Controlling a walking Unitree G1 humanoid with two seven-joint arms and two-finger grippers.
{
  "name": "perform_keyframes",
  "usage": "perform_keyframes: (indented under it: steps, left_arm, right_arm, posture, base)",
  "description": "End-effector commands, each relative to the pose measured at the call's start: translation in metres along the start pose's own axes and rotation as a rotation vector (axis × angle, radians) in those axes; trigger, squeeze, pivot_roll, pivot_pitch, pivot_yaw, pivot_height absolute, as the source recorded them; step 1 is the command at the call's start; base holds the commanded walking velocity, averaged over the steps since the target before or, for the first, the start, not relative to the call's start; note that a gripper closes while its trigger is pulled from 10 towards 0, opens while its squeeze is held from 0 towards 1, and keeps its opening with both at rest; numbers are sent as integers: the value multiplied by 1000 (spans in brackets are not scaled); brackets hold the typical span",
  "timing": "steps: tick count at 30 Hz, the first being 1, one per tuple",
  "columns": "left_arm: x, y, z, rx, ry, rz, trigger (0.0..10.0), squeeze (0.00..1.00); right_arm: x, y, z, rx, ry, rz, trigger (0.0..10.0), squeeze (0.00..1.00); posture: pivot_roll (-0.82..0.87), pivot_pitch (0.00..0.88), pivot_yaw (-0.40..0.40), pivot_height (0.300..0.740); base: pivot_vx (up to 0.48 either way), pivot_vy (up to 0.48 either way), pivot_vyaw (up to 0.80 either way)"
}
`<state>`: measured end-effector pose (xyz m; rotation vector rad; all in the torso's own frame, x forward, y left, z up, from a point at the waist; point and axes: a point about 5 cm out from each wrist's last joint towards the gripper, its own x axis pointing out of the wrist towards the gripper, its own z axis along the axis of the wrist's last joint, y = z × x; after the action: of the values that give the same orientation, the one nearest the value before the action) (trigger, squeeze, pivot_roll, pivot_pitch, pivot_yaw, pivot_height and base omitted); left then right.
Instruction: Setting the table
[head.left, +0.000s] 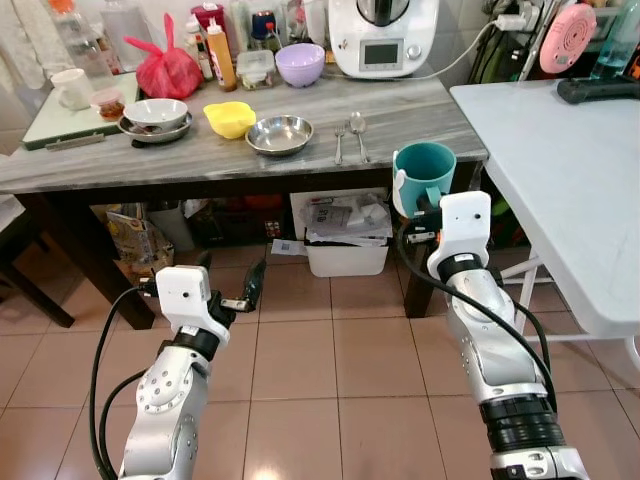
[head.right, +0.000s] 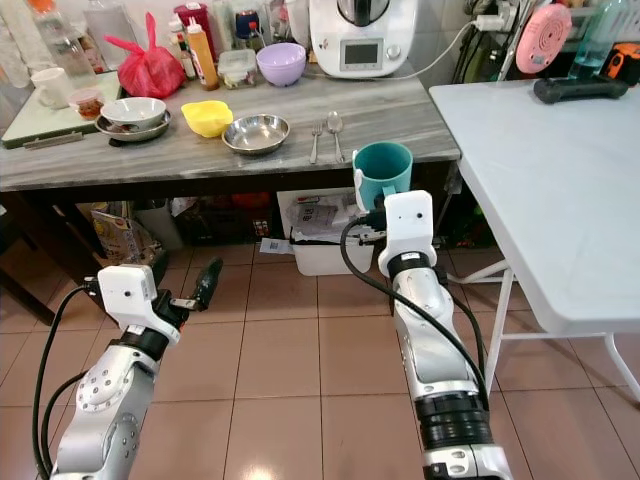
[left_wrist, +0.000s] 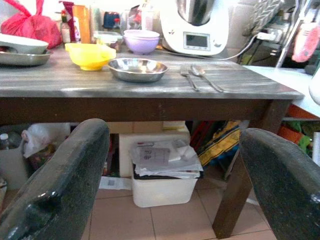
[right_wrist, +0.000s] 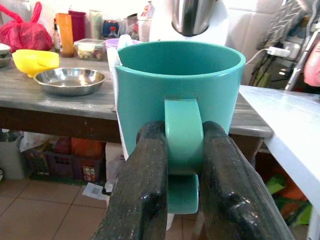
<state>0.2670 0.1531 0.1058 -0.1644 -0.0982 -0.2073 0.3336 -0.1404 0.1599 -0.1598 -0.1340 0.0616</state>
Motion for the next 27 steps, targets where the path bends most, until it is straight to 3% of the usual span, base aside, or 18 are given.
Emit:
perform_keyframes:
  steps: [1, 12, 27]
  left_arm:
    - [1, 2, 4, 8, -20, -4, 10000, 0]
    - [0, 1, 4, 4, -19, -12, 10000, 0]
    - [0, -3, 5, 5, -25, -25, 10000, 0]
  right_arm:
    - [4, 2, 6, -3, -27, -1, 10000, 0]
    - [4, 4, 7, -28, -32, 2, 10000, 0]
    - [4, 4, 9, -39, -46, 9, 10000, 0]
  posture:
    - [-117, 33, 76, 740]
    - [-118, 32, 77, 740]
    - [-124, 38, 75, 740]
  base:
    - [480, 0, 0]
    - [480, 0, 0]
    - [480, 0, 214]
